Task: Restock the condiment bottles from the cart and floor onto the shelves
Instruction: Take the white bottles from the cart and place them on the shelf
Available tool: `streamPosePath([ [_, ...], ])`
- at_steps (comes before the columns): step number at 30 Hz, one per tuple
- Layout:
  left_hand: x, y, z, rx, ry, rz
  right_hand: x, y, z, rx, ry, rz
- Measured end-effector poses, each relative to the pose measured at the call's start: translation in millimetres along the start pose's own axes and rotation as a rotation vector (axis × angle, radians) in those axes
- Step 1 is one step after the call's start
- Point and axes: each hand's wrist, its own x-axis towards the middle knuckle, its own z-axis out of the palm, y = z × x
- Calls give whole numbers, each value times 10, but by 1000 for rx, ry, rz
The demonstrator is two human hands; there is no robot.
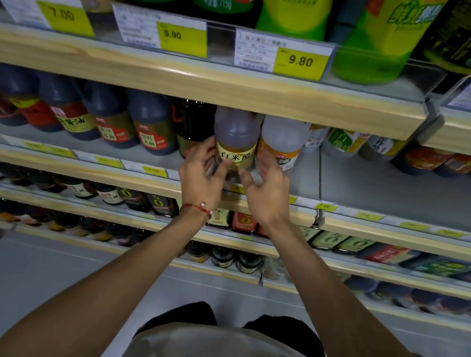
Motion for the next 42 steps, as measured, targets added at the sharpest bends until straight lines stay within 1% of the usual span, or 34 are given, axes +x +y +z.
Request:
streamPosePath([
  [2,57,-59,-21,10,-21,9,55,23,113,-3,7,3],
  [5,137,-123,-37,-5,-30,0,104,57,241,10,80,7],
  [7,193,-160,-28,-24,-6,-19,126,53,289,25,126,1],
  [10,272,-193,-3,-36,28,-34,171,58,367,24,147,-3],
  [16,335,-258,14,-32,12,-47,233,95,472,-32,221,-6],
  [19,353,-254,18,27,31,-26,238,101,468,-54,221,-14],
  [22,368,-290,32,31,39,-22,256,130,439,-77,183,-25],
  [26,305,-247,44,1,66,-49,179,106,335,-25,117,-3],
  [28,215,-196,35,-35,91,-74,93,122,251,3,163,41],
  [29,160,-167,38,-36,99,-52,46,143,193,5,209,60],
  [31,45,-104,79,-1,62,29,-17,198,39,-4,305,85],
  [33,-20,0,185,29,-68,72,-15,268,-133,-36,368,107],
  [34,-30,46,257,40,-141,76,5,297,-215,-49,372,121],
  [35,-27,81,330,55,-199,80,32,327,-291,-53,358,127],
  [37,6,103,474,88,-259,92,103,397,-395,-54,265,96],
  [39,37,64,593,96,-254,68,159,446,-472,-35,158,50],
  [42,47,-11,704,52,-191,20,238,531,-503,13,113,12],
])
